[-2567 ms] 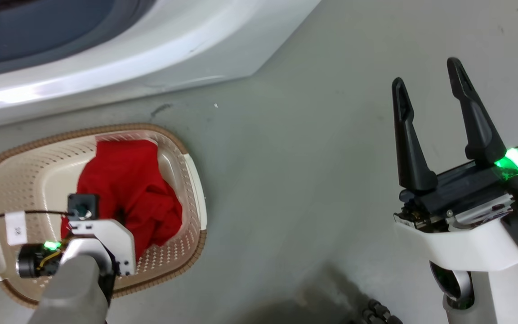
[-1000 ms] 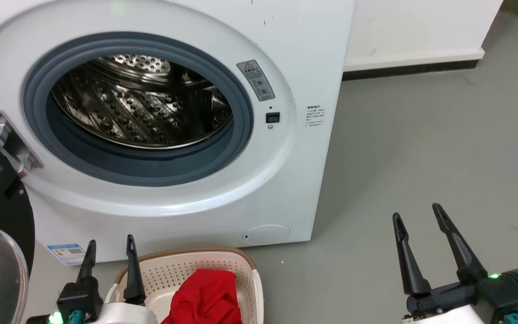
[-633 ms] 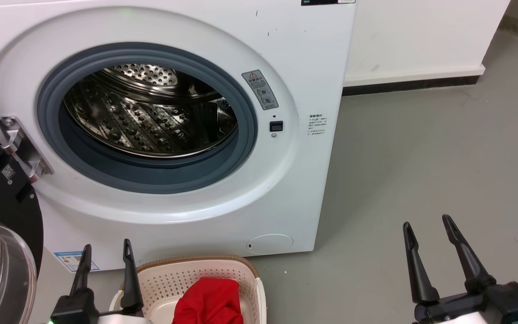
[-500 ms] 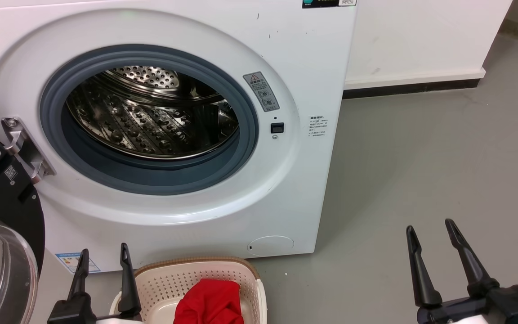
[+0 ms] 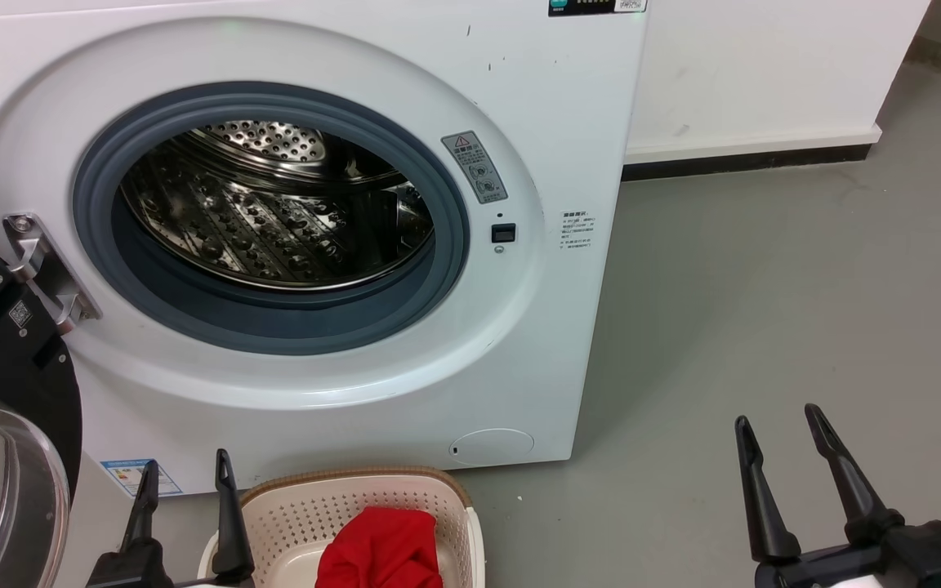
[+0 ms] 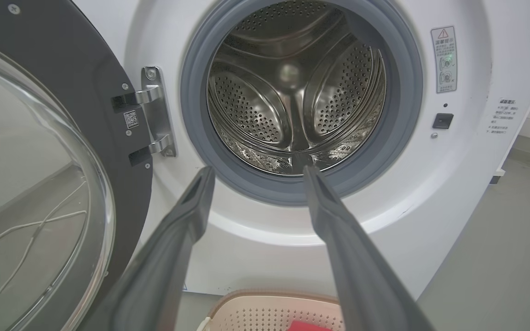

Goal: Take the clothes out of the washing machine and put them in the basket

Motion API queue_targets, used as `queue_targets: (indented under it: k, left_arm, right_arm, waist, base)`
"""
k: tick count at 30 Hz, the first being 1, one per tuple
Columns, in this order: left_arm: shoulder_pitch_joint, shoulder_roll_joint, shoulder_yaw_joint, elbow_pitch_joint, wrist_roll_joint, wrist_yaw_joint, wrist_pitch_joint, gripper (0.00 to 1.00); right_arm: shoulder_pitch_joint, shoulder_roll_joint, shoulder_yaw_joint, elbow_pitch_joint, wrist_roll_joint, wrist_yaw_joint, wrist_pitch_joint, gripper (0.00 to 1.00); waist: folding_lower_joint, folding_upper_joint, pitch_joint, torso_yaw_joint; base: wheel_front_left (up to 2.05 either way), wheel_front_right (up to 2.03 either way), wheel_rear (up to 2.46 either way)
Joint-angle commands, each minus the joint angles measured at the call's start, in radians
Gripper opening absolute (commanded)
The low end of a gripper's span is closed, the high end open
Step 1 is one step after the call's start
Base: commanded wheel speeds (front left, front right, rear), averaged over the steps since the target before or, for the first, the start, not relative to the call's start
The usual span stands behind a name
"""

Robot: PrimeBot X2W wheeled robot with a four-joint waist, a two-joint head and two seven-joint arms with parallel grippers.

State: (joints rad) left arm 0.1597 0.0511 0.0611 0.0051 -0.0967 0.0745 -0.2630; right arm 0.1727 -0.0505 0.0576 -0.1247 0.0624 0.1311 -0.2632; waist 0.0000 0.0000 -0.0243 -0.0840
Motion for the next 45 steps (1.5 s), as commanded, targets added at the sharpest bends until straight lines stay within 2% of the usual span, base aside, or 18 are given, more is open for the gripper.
queue_targets:
  k: [1,3,4,7,19,34,36,45]
  left_arm:
    - [0.007,-0.001,0.003,0.001,0.006,0.000,-0.003,1.00]
    - [0.006,-0.001,0.004,0.002,0.013,0.002,-0.003,1.00]
    - [0.000,0.000,0.003,0.004,0.006,0.000,0.000,0.00]
    - [0.002,-0.003,0.003,0.036,0.000,-0.001,0.006,0.00]
    - [-0.047,-0.003,0.015,0.072,-0.245,-0.034,0.070,0.00]
    - [-0.092,-0.002,0.020,0.103,-0.506,-0.069,0.130,0.00]
    - [-0.103,-0.002,0.023,0.111,-0.569,-0.078,0.146,0.00]
    - [-0.125,-0.002,0.026,0.127,-0.686,-0.094,0.174,0.00]
  right_arm:
    - [0.003,0.001,0.001,0.000,0.005,-0.001,-0.002,1.00]
    - [0.002,0.001,0.001,0.000,0.005,-0.001,-0.002,1.00]
    - [0.001,0.000,0.001,0.003,0.002,0.000,0.000,0.00]
    - [0.005,0.000,0.002,0.028,0.006,0.000,0.003,0.00]
    - [-0.041,-0.018,-0.003,0.078,0.277,0.000,0.045,0.00]
    - [-0.093,-0.032,-0.014,0.137,0.558,0.000,0.094,0.00]
    - [-0.105,-0.034,-0.018,0.151,0.625,0.000,0.107,0.00]
    - [-0.128,-0.038,-0.027,0.177,0.748,0.000,0.132,0.00]
  waist:
    - [0.0000,0.0000,0.001,0.000]
    - [0.0000,0.0000,0.001,0.000]
    - [0.0000,0.0000,0.001,0.000]
    - [0.0000,0.0000,0.001,0.000]
    - [0.0000,0.0000,0.004,0.008]
    - [0.0000,0.0000,0.007,0.018]
    - [0.0000,0.0000,0.008,0.021]
    - [0.0000,0.0000,0.010,0.026]
  base:
    - [0.00,0.00,0.00]
    - [0.00,0.00,0.00]
    - [0.00,0.00,0.00]
    - [0.00,0.00,0.00]
    - [0.00,0.00,0.00]
    - [0.00,0.00,0.00]
    - [0.00,0.00,0.00]
    - [0.00,0.00,0.00]
